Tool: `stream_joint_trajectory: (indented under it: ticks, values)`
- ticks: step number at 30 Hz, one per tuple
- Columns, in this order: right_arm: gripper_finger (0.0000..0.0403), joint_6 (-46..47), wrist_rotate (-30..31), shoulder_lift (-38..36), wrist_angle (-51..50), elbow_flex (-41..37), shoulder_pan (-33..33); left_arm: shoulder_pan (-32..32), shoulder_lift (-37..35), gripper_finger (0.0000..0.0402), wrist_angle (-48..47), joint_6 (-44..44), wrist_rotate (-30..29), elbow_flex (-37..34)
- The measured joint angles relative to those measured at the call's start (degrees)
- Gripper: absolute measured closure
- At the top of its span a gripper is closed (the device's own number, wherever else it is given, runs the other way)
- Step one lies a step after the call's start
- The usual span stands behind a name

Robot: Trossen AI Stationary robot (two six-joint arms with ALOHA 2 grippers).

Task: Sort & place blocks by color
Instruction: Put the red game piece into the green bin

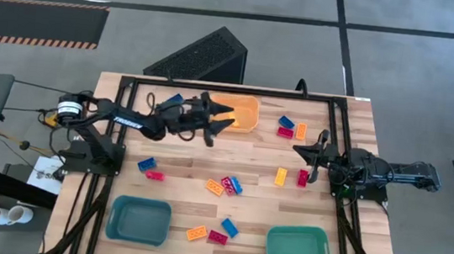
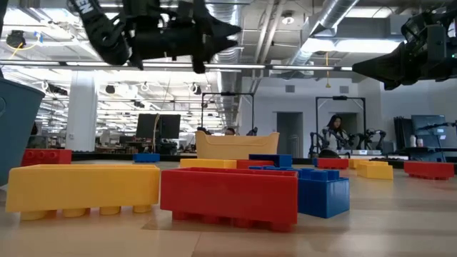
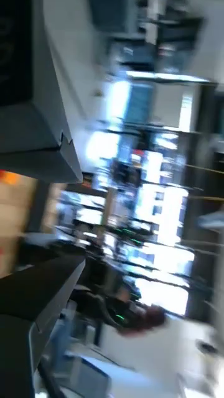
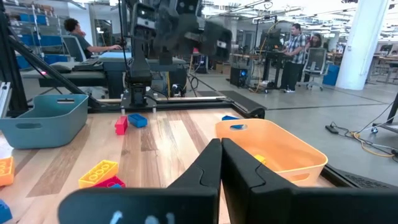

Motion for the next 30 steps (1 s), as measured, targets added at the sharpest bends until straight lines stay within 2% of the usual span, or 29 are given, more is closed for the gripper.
stream_joint_trajectory:
  ticks: [4, 10, 14, 20, 25, 30]
  values:
    - [0.0376, 0.00, 0.00, 0.00, 0.02, 0.00, 0.00, 1.78, -0.09, 0.0236, 5.33, -0.56, -0.52, -2.94]
    - [0.0374, 0.02, 0.00, 0.00, 0.02, 0.00, 0.00, 2.89, -0.07, 0.0265, 5.46, -2.18, -0.79, -3.47]
    - [0.0374, 0.02, 0.14, 0.00, 1.45, 0.00, -0.46, 2.42, -0.07, 0.0281, 5.53, 0.74, -0.95, -3.47]
    - [0.0373, 0.04, 0.07, 0.00, 8.85, 0.01, -0.28, 2.43, -0.04, 0.0297, 2.64, 2.62, -0.81, -3.45]
    - [0.0376, 0.06, 0.10, -0.02, 10.70, 0.13, -0.45, 2.43, -0.04, 0.0305, 2.32, 1.78, 0.55, -3.45]
    - [0.0372, 2.44, 3.59, 0.01, 10.43, 1.16, -1.60, 2.45, -0.04, 0.0312, 2.29, 1.76, 1.41, -3.45]
